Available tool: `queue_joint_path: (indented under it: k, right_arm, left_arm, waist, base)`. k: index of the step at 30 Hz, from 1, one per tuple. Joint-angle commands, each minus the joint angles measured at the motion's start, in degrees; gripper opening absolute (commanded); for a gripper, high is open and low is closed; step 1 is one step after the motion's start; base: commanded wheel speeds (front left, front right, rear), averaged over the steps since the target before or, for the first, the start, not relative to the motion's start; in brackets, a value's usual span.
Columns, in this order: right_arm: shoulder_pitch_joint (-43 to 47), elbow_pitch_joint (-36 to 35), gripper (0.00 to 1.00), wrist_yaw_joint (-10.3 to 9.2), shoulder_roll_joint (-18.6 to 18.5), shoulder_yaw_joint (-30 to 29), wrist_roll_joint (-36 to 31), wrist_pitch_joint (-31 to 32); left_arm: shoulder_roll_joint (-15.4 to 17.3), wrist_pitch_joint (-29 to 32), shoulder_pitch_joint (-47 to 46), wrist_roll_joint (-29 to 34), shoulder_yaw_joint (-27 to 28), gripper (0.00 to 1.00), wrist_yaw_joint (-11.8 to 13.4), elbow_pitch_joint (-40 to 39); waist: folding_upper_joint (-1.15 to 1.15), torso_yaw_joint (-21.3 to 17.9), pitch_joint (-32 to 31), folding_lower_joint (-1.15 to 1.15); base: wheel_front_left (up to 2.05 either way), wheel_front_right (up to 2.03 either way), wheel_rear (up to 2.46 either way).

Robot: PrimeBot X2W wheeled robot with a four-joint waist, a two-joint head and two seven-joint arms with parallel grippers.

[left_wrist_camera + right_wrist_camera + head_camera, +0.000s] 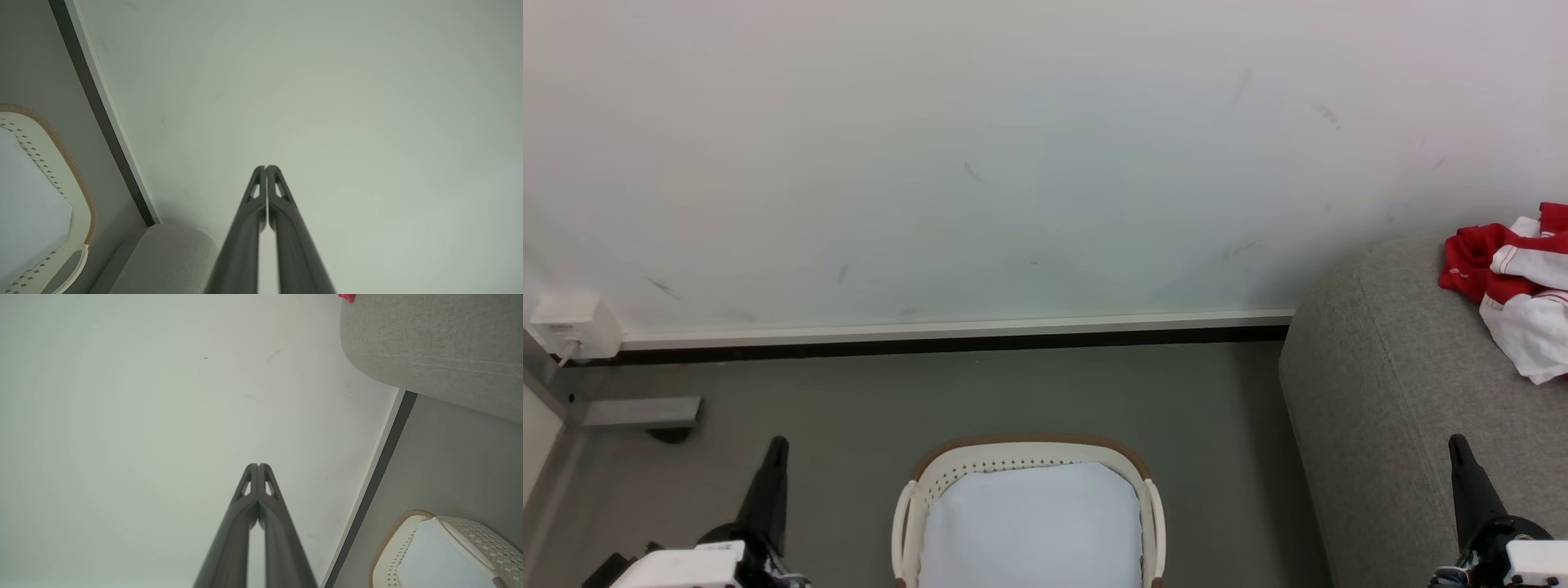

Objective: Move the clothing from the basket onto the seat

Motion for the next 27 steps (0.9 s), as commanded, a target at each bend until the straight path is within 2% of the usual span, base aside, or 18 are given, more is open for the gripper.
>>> queue_joint_path:
  k: [1, 27]
  right_arm:
    - [-0.8, -0.2, 0.0, -0.12, -0.4, -0.2, 0.1, 0.2]
    - [-0.8, -0.2, 0.0, -0.12, -0.4, -0.2, 0.1, 0.2]
  left_arm:
    - [0.1, 0.2, -0.4, -0.8, 0.1, 0.0, 0.1, -0.2]
    - [0.1, 0.2, -0.4, -0.8, 0.1, 0.0, 0.1, -0.2]
  waist:
    - [0.0, 0.0, 0.0, 0.0]
    - [0.0, 0.0, 0.0, 0.0]
  base:
    - [0.0, 0.0, 0.0]
    - [0.0, 0.0, 0.0]
